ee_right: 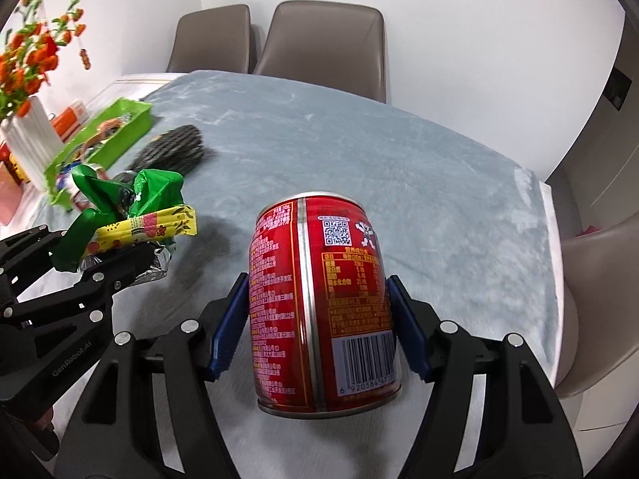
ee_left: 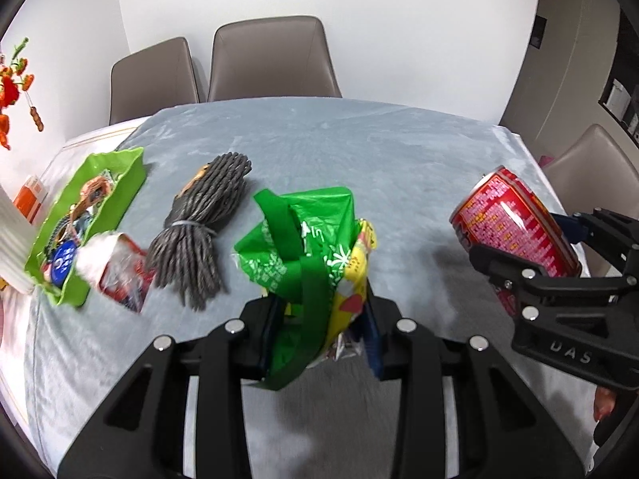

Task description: Collect trash

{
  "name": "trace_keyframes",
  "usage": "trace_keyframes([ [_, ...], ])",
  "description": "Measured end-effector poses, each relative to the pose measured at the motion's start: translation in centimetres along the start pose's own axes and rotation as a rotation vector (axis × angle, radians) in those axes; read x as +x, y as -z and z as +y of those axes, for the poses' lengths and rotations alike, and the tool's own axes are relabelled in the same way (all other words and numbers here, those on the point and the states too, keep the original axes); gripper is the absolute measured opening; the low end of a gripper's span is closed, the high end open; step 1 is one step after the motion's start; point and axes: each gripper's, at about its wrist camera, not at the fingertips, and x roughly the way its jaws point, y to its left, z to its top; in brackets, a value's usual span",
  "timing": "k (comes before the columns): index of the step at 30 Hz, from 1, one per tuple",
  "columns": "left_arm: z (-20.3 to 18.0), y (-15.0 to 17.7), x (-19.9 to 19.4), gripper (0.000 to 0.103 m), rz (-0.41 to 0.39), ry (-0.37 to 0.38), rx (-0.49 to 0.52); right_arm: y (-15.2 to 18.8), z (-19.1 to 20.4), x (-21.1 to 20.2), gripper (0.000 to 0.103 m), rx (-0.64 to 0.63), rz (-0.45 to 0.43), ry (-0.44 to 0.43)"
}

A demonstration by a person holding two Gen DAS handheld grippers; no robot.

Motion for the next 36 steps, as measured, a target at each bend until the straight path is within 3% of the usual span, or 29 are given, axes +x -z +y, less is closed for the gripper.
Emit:
trace_keyframes([
  [9,-3.4,2.7,-5.7,0.035,-0.061,0.048,0.128,4.4,0.0,-6.1,0.065,0.062,-0.043,0.059],
  [20,-14.9,8.1,-11.7,0.035,-0.085,0.224,0.354,15.9,-4.4,-15.4,0.065,0.261,-0.078,0.186],
  [27,-25.7,15.0,-16.6,0.035,-0.092,0.327,0.492,27.2,-9.8,-23.5,0.065,0.417,-0.111,0.293],
  [31,-32.8,20.9,-19.7,0.035,-0.095,0.399,0.569,37.0,-13.1,-29.2,0.065,0.52,-0.105,0.37],
  [36,-41.2,28.7,-22.3,0.035,-0.059,0.513,0.695,49.1,-16.6,-33.4,0.065,0.663,-0.049,0.454],
])
